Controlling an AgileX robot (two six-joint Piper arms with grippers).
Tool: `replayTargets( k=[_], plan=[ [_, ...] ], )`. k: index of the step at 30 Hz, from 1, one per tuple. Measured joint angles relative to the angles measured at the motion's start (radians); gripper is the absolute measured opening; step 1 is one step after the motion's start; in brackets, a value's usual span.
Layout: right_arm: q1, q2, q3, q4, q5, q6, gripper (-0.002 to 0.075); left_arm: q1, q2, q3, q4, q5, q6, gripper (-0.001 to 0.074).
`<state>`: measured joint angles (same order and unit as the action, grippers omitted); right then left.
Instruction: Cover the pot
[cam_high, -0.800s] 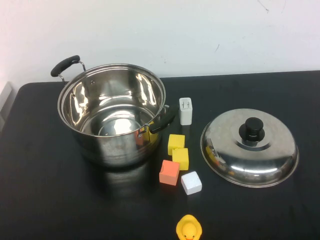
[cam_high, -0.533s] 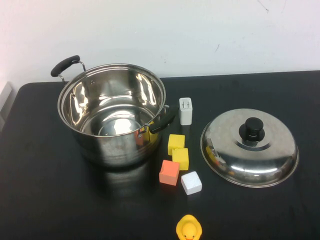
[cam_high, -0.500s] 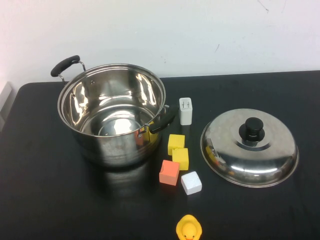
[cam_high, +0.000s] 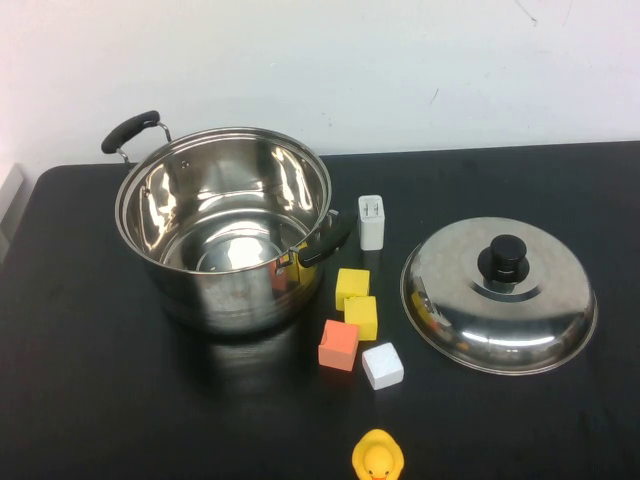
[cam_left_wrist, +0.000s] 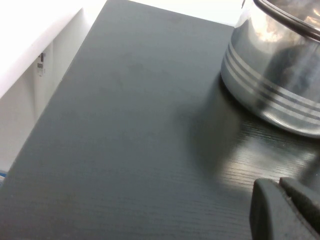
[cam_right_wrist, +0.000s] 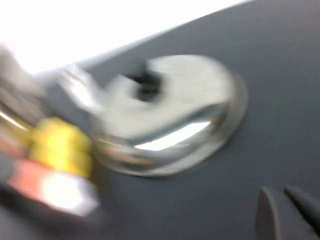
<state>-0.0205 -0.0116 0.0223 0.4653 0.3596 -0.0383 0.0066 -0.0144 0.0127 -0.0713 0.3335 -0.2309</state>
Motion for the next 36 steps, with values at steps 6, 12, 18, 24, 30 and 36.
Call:
replayTargets(
  k=[6,12,18,24,30,36],
  plan=[
    [0.000,0.000,0.005,0.449,-0.009,0.142,0.0009,0.000,0.000,0.000,0.000,0.000,0.000,-0.0001],
    [0.000,0.000,0.005,0.484,-0.031,0.097,0.0009,0.000,0.000,0.000,0.000,0.000,0.000,-0.0001],
    [0.000,0.000,0.005,0.506,-0.061,-0.129,0.0009,0.000,0.000,0.000,0.000,0.000,0.000,-0.0001],
    [0.000,0.015,-0.076,0.518,-0.066,-0.463,0.0009,0.000,0.000,0.000,0.000,0.000,0.000,-0.0001],
    [0.000,0.211,-0.255,0.552,-0.048,-0.795,0.0009,0.000,0.000,0.000,0.000,0.000,0.000,-0.0001],
    [0.000,0.449,-0.370,0.501,-0.108,-0.769,0.0009,0.000,0.000,0.000,0.000,0.000,-0.003,-0.0002]
  ],
)
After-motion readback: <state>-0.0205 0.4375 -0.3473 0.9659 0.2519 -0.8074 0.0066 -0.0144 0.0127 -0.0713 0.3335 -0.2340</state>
